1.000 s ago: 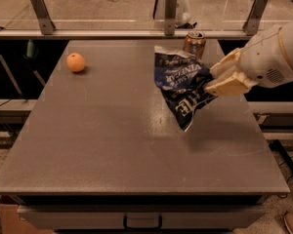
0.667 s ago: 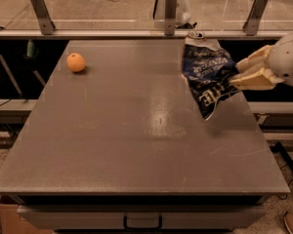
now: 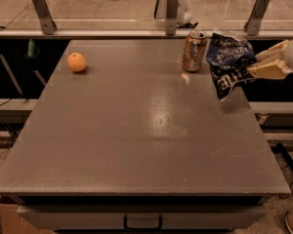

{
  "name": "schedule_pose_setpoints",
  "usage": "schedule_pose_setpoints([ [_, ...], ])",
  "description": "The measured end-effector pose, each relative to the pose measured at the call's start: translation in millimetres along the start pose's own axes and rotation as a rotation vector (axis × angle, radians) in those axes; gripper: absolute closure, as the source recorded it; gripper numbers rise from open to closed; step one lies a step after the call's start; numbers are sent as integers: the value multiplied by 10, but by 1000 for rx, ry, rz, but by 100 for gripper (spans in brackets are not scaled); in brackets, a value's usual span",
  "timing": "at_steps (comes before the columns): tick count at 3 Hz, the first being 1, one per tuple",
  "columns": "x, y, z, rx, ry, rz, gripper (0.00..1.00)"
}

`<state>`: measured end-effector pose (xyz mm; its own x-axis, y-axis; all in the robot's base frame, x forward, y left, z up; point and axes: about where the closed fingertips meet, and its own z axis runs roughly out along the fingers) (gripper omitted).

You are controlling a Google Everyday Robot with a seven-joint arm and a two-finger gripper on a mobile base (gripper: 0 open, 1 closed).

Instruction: Move blue chip bag near orange can

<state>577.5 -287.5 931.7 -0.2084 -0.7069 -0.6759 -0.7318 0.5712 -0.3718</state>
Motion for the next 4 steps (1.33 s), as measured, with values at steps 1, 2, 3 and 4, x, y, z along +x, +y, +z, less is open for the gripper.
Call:
schedule_pose_setpoints([
  [1, 187, -280, 251, 48, 8, 78, 100],
  [2, 365, -448, 492, 90, 13, 162, 100],
  [3, 437, -478, 599, 103, 13, 209, 100],
  [4, 422, -463, 703, 89, 19, 238, 82],
])
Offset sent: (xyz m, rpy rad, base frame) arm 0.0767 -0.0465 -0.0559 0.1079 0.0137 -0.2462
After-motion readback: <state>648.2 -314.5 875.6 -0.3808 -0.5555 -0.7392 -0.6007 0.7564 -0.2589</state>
